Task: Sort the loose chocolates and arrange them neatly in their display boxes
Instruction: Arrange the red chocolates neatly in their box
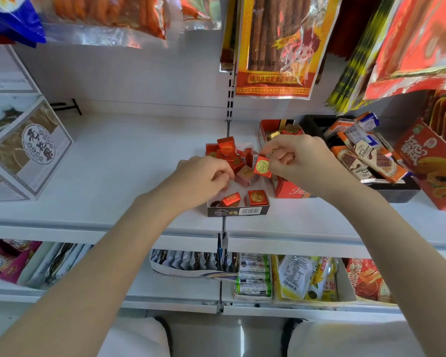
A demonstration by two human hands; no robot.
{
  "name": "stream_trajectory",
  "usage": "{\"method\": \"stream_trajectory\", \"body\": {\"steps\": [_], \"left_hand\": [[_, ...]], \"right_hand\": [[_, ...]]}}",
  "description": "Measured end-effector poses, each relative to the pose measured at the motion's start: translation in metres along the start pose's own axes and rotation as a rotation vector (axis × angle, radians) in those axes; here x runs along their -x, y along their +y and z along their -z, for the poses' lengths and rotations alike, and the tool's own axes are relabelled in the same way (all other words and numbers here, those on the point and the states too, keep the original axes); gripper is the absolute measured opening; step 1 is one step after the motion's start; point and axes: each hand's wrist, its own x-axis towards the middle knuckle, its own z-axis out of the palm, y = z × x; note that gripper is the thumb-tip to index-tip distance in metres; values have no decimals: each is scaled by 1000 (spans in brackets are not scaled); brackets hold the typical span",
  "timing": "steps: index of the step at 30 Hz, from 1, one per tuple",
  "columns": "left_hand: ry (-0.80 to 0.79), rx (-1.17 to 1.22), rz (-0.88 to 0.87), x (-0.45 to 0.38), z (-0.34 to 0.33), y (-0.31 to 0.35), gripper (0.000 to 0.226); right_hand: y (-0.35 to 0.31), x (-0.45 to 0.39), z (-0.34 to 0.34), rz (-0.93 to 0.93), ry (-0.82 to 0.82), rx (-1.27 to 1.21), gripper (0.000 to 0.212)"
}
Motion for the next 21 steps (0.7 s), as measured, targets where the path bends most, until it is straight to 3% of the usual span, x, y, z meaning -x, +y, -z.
{"method": "stream_trajectory", "body": {"steps": [3,5,16,21], "left_hand": [[-87,109,10,2,11,1,21],[-133,56,36,5,12,2,27],[-128,-140,-46,-5,-5,4,18],[70,-104,-49,1,8,2,19]], "right_hand": [[0,1,1,10,-3,-5,23],[1,2,2,7,-7,1,23],[5,0,-3,-12,-52,23,25],[1,-2,-1,-27,-111,-191,21]]}}
